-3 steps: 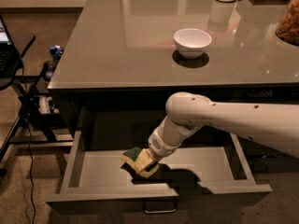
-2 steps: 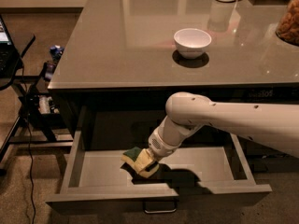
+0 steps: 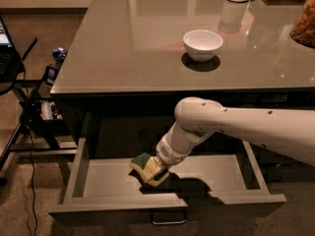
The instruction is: Place sponge into top drawer
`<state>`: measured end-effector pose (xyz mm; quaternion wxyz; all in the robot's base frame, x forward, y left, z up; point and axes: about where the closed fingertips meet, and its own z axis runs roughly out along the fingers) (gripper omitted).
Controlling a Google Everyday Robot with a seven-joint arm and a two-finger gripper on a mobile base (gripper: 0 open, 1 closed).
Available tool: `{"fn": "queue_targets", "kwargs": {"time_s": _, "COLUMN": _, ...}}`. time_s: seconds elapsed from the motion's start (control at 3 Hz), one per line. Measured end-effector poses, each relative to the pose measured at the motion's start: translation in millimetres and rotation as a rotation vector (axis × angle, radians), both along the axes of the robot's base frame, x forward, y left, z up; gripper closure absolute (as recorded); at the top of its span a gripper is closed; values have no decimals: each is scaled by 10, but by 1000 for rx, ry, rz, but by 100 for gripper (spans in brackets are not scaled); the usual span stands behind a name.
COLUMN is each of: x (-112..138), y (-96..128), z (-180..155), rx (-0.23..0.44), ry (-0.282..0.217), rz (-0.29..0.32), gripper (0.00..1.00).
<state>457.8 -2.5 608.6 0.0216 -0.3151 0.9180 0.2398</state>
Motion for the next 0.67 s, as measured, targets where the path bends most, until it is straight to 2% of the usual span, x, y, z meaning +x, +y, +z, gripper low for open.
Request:
{"fn": "queue_targets", "kwargs": {"time_s": 0.33, "x": 0, "y": 0, "z": 0, "rx": 0, "ry": 0, "rz": 0, "gripper": 0}}
{"fn": "queue_targets", "kwargs": {"time_s": 0.67, "x": 0, "y": 0, "z": 0, "rx": 0, "ry": 0, "rz": 0, "gripper": 0}}
